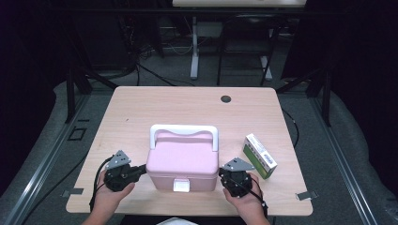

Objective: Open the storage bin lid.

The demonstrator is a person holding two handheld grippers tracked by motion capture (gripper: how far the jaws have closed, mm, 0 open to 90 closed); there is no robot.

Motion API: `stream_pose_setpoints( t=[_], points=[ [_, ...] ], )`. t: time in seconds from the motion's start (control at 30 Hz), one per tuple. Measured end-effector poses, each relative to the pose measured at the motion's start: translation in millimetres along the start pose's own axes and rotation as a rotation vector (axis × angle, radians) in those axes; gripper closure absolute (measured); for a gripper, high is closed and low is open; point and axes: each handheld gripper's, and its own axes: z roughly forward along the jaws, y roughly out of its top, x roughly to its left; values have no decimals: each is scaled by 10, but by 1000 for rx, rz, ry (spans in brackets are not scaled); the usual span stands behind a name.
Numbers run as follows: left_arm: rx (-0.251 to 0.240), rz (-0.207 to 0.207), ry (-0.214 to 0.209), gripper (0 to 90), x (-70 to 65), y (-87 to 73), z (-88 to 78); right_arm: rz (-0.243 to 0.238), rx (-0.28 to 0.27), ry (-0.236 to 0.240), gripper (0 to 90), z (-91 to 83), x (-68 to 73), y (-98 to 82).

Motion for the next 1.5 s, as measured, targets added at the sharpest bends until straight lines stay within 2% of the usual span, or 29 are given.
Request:
stream_pose_setpoints(
  t=[0.1,0.2,0.3,0.4,0.5,0.57,0.67,0.8,0.93,1.1,1.2,1.3,1.4,1.5],
  points=[
    [-2,-8,-9,896,12,-4,-2,12,-1,13,900,-3,-15,-3],
    [-5,-22,-15,876,41,-8,-2,12,-1,20,860,1,-42,-5],
    [-1,-40,-25,796,92,-3,-10,12,2,19,758,0,-97,-2],
    [-7,-64,-31,729,142,6,-34,24,-9,40,694,6,-165,4],
    [-19,-80,-19,633,195,19,-58,30,-11,46,657,-6,-215,14],
    [-17,-101,-28,586,247,34,-85,35,-11,52,636,-25,-250,32],
    [-11,-124,-36,551,286,63,-117,45,-7,55,613,-43,-300,64],
    [7,-130,-49,506,322,157,-146,42,-5,55,590,-92,-358,146],
    [1,-105,-59,507,327,263,-168,34,-4,63,568,-155,-411,244],
    [-10,-82,-45,502,367,457,-211,32,-11,71,551,-219,-479,366],
    [-3,-72,-65,502,373,599,-239,44,-29,93,544,-287,-526,501],
    [9,-50,-66,502,347,759,-244,23,-52,88,544,-358,-544,658],
    [22,-38,-62,503,343,877,-238,13,-49,90,540,-395,-558,787],
    [23,-40,-77,505,355,974,-243,0,-38,103,537,-411,-567,902]
  ],
)
